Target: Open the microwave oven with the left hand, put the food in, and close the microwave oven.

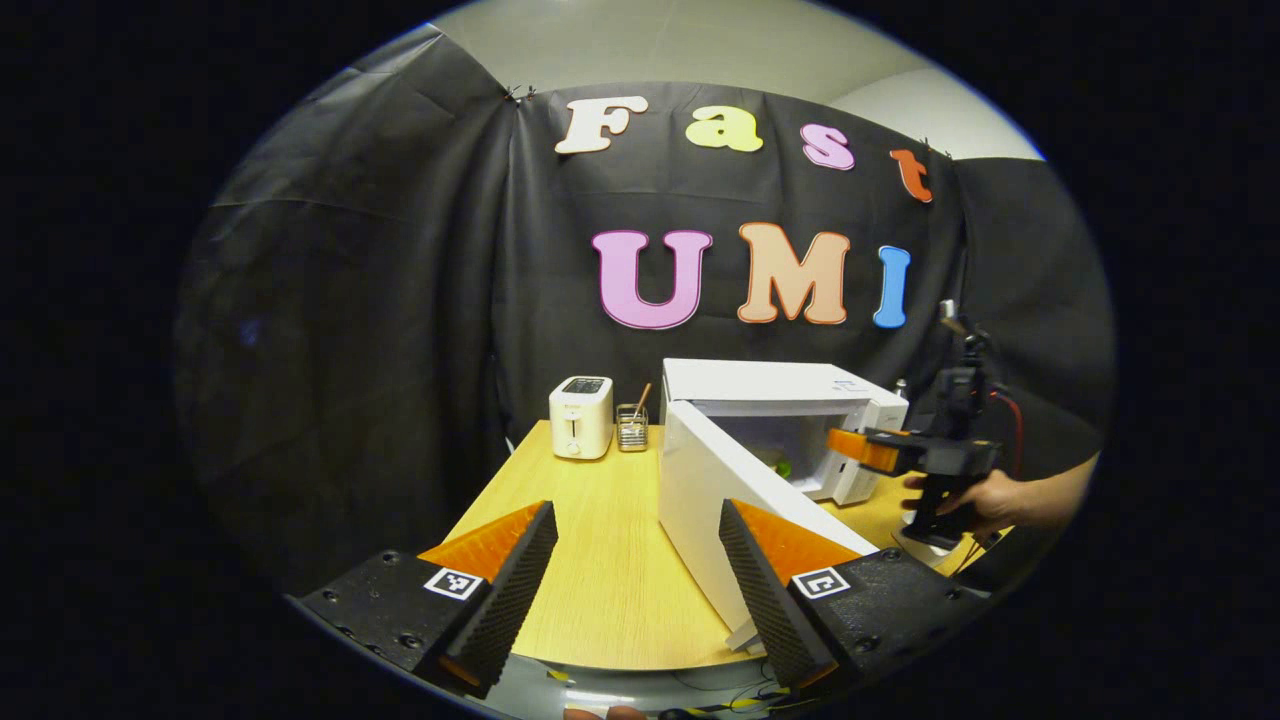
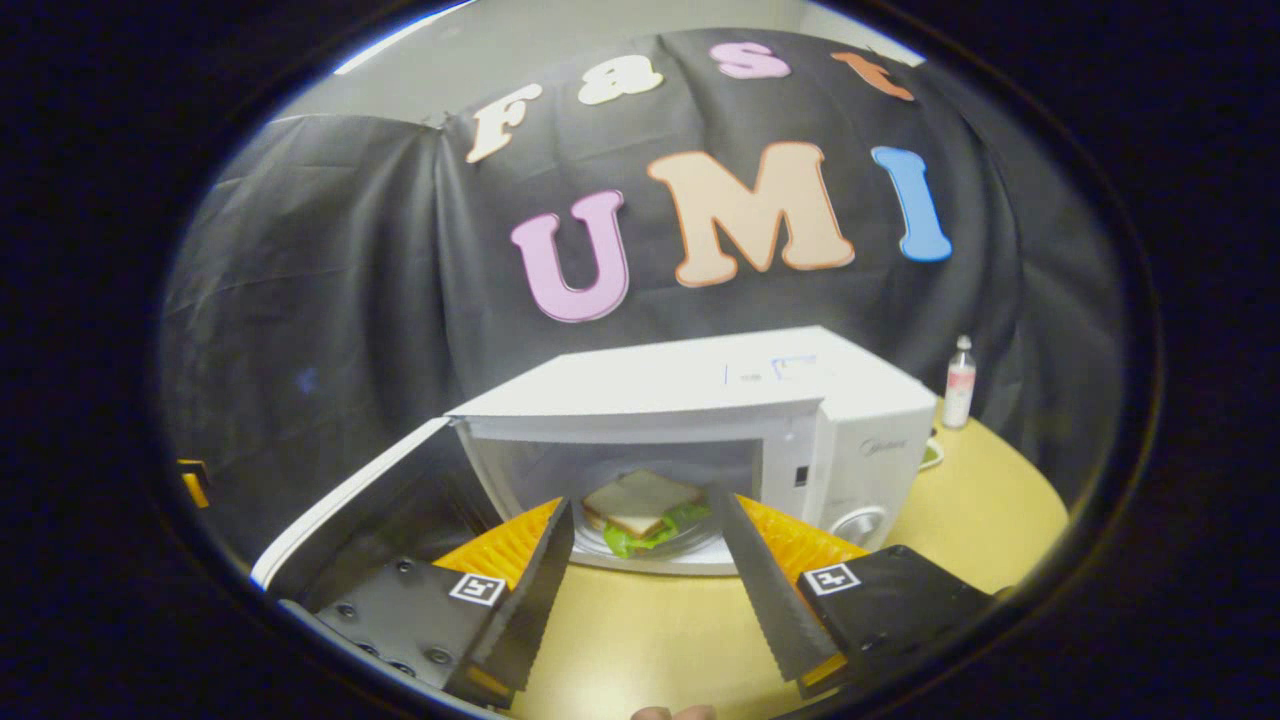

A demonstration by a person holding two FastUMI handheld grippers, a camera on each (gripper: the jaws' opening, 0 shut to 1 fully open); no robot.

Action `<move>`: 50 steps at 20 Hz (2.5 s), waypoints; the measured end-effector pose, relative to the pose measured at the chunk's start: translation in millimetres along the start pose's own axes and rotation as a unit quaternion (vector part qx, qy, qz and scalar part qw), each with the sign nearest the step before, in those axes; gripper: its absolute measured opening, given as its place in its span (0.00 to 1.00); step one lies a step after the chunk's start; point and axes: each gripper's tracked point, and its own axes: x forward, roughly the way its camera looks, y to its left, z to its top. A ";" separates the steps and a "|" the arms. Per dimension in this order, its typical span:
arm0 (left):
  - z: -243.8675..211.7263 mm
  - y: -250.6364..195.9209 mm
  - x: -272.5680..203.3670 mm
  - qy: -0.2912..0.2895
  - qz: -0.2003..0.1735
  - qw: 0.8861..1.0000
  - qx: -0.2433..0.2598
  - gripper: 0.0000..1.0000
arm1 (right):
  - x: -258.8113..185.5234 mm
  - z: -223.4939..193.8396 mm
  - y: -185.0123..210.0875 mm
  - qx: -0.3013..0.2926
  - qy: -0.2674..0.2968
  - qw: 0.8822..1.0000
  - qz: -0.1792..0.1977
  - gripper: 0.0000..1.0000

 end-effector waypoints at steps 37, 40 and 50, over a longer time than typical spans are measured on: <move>-138.4 -154.9 54.8 0.220 -0.103 0.968 0.056 0.00 | -133.9 103.9 -181.3 0.011 -0.110 0.989 -0.097 0.82; -136.5 -181.5 66.9 0.219 -0.136 0.964 0.070 0.00 | -145.3 95.4 -194.8 0.016 -0.106 0.988 -0.115 0.92; -132.7 -249.2 114.7 0.225 -0.234 0.937 0.128 0.00 | -186.7 79.2 -231.2 0.018 -0.100 0.979 -0.179 0.92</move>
